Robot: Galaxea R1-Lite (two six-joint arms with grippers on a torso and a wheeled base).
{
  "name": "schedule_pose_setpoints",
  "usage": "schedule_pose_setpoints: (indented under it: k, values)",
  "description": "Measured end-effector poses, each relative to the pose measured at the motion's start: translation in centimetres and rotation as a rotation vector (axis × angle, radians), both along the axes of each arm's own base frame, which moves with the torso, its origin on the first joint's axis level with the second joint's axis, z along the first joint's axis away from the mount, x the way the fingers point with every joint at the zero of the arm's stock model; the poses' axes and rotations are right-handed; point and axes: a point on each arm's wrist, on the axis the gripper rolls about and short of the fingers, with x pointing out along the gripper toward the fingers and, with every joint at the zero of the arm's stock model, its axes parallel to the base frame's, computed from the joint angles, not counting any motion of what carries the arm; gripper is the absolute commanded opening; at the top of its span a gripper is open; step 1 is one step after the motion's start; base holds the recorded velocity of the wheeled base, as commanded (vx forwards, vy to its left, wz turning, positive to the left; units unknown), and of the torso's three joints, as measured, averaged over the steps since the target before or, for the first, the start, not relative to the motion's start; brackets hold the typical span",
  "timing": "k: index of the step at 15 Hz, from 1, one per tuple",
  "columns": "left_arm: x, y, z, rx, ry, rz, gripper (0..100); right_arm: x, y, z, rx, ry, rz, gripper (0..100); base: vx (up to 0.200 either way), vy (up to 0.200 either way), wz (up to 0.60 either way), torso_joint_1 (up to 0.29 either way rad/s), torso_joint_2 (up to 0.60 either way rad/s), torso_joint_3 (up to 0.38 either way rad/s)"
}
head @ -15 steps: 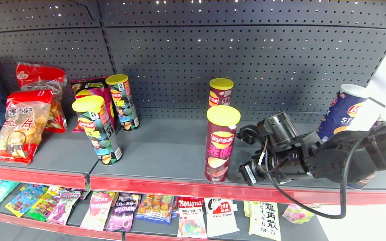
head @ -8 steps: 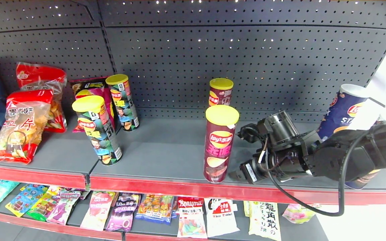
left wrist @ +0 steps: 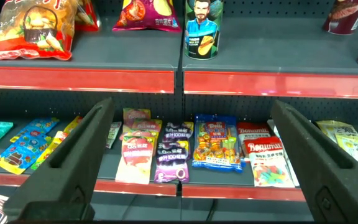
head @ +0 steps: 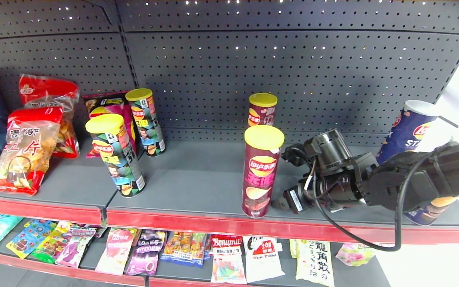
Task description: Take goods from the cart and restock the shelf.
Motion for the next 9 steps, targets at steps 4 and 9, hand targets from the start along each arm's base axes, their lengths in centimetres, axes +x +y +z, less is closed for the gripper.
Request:
schedule_pose_setpoints:
  k: [4,9]
  values:
    - [0.00,0.00,0.00,0.000,0.000,0.000,100,0.04,0.63,-0.21,-0.003,-0.008,0.010,100,0.000,0.000,0.00,0.000,0.00,0.000]
    - [0.00,0.00,0.00,0.000,0.000,0.001,100,0.01,0.83,-0.34,-0.004,-0.006,0.016,100,0.000,0.000,0.00,0.000,0.00,0.000]
